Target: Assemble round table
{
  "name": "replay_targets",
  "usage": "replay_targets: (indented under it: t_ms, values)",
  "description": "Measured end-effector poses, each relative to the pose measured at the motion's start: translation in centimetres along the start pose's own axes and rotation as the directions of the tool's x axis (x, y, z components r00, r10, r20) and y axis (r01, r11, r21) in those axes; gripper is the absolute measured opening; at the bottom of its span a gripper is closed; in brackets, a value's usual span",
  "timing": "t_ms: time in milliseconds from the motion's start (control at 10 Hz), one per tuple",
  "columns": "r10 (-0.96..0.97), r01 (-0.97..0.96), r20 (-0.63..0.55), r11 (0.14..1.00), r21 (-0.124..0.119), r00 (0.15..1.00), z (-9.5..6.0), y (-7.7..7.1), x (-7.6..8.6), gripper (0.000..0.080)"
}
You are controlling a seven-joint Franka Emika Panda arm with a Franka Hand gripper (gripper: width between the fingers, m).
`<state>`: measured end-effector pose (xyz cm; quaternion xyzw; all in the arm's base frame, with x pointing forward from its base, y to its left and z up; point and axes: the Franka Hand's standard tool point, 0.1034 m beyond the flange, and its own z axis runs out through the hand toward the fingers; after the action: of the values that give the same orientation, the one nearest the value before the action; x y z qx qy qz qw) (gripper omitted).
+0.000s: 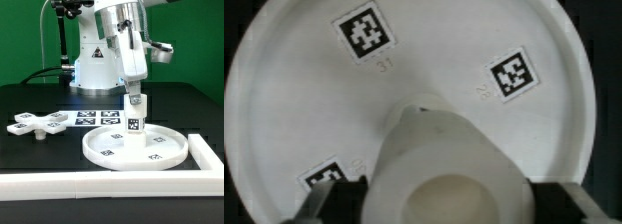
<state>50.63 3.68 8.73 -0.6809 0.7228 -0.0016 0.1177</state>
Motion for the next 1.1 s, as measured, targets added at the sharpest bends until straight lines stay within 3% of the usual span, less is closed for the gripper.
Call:
replay_targets:
  t_ms: [200, 300, 400, 500, 900, 1100]
  values:
    - [0.081, -0.081, 0.006, 0.997, 0.002, 0.997, 0.03, 0.06, -0.15, 0.0410]
    - [-0.002, 0.002, 0.004, 1.000, 0.002, 1.000, -0.03, -0.02, -0.05, 0.0542]
    - [-0.104, 0.104, 0.001, 0.995, 0.004, 0.995, -0.20, -0.34, 0.14, 0.0624]
    - [-0.196, 0.195, -0.003, 0.981, -0.007, 0.981, -0.23, -0.56, -0.18, 0.0624]
    - [-0.477, 0.477, -0.005, 0.879, -0.008, 0.879, -0.26, -0.73, -0.15, 0.0649]
    - [-0.699, 0.699, 0.007, 0.714, -0.040, 0.715, -0.16, -0.48, -0.28, 0.0649]
